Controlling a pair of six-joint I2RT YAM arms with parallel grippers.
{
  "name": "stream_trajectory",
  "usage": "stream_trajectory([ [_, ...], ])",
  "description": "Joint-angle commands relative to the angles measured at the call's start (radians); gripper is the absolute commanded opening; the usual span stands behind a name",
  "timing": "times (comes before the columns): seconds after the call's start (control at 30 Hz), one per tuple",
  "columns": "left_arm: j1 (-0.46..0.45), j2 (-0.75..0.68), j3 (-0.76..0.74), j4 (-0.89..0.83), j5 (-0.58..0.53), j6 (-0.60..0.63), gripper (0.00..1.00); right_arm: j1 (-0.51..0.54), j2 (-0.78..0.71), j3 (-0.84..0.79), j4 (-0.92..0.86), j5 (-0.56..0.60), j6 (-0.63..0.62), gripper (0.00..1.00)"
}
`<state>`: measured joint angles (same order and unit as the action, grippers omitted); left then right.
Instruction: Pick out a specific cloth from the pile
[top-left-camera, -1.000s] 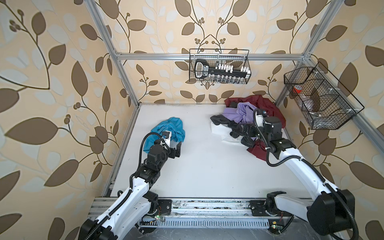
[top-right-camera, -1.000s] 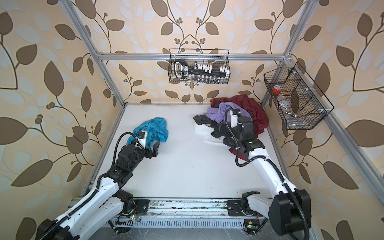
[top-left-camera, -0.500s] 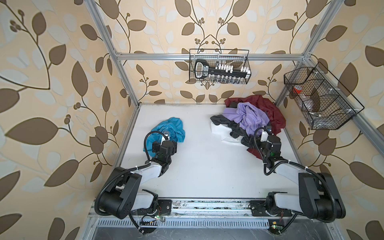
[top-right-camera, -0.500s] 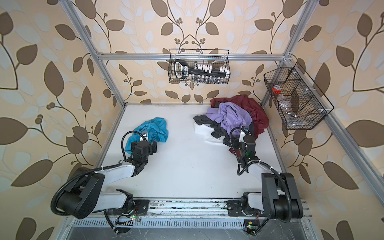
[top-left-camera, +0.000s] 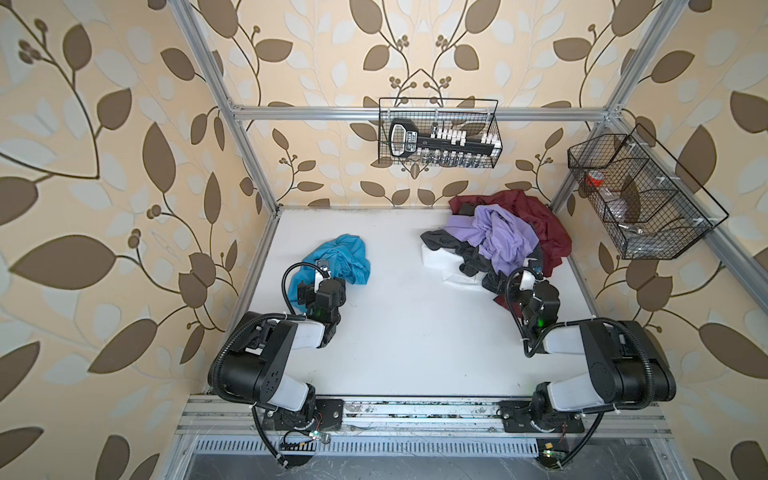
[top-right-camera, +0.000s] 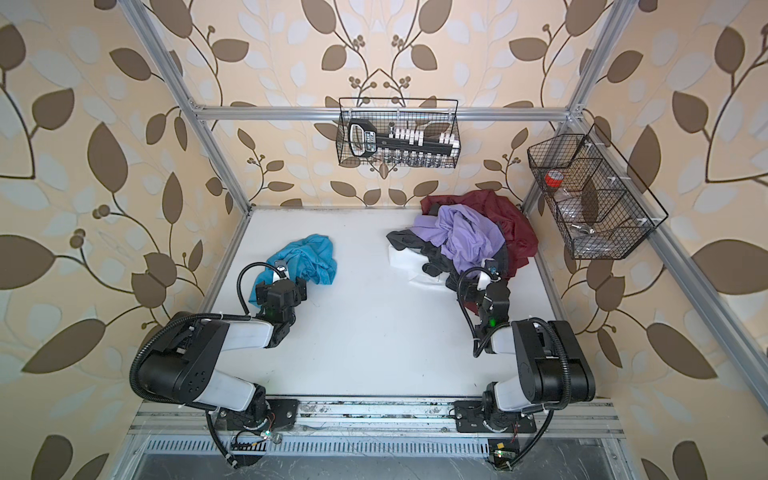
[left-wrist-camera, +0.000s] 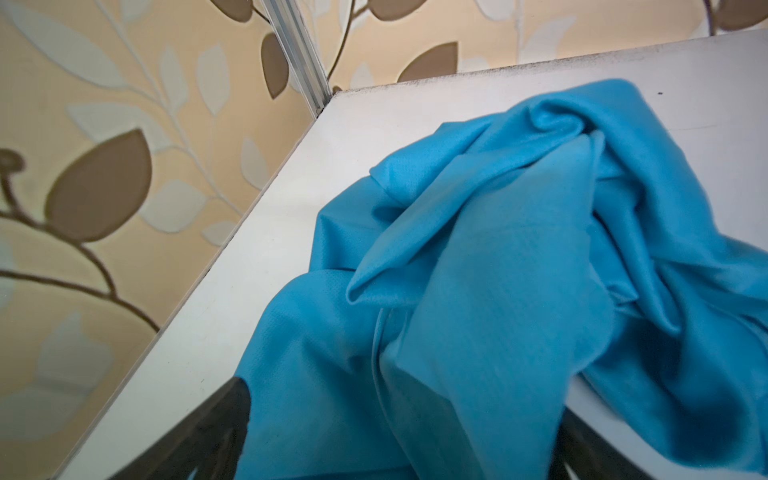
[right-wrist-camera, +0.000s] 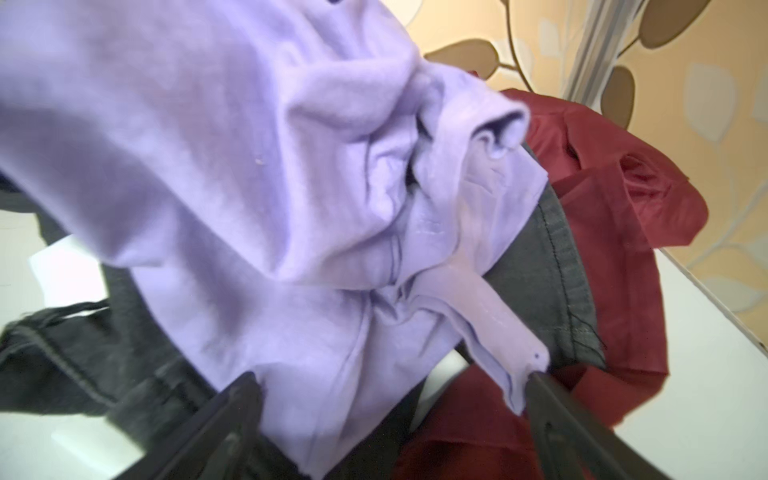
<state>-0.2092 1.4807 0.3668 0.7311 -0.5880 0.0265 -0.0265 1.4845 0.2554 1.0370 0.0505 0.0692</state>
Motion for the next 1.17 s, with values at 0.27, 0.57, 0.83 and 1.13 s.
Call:
stream_trajectory([
  [0.27, 0.136, 0.023, -0.046, 0.161, 0.281, -0.072, 0.99, -0.003, 0.012, -0.019, 0.089, -0.036, -0.017, 1.0],
  [0.57, 0.142, 0.013, 0.003, 0.037, 0.278, -0.09, 0.99, -0.003, 0.011, -0.02, 0.089, -0.035, -0.017, 1.0],
  [0.83, 0.142, 0.012, 0.0, 0.041, 0.276, -0.087, 0.99, -0.003, 0.014, -0.018, 0.089, -0.035, -0.017, 1.0],
  [1.13, 0.142, 0.012, 0.0, 0.04, 0.276, -0.089, 0.99, -0.004, 0.013, -0.018, 0.087, -0.035, -0.017, 1.0],
])
